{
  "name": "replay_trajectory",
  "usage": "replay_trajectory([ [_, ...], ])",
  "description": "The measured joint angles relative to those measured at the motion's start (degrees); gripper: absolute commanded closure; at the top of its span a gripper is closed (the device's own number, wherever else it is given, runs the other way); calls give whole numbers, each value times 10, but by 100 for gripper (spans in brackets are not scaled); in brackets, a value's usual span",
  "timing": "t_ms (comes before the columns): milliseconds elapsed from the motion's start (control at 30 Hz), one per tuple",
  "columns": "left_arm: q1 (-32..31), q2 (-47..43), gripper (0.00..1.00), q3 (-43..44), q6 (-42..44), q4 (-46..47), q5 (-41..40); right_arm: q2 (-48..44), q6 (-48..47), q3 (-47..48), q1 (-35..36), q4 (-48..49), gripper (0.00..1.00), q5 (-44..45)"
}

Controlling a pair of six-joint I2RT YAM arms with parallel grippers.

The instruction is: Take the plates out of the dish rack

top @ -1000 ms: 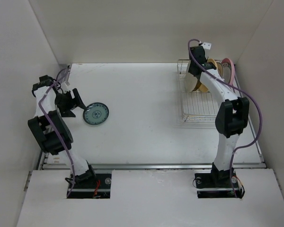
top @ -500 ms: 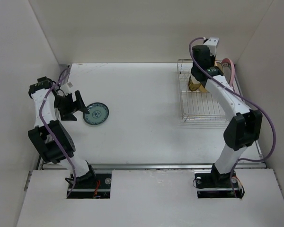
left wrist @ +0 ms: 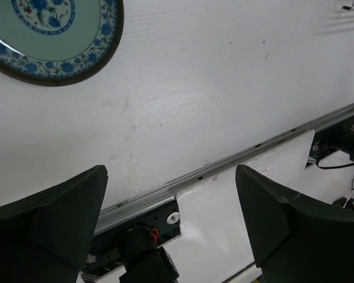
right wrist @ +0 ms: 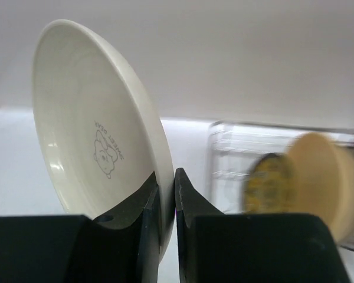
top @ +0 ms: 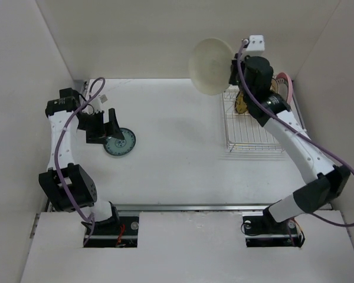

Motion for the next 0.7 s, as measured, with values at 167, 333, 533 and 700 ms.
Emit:
replay_trajectory([
  [167,-12,0,11,7,-2,1,2,119,78,-12,-1,1,100,-240],
  [333,-12,-1,11,-1,-3,7,-25,295,148,-1,-1,-6,100,-433],
  [533,-12,-1,11,-21,-6,14,-48,433,213,7,0,-28,83,-526],
  [700,-12,-2,11,-24,-7,21,-55,434,224,21,0,-29,43,-539],
])
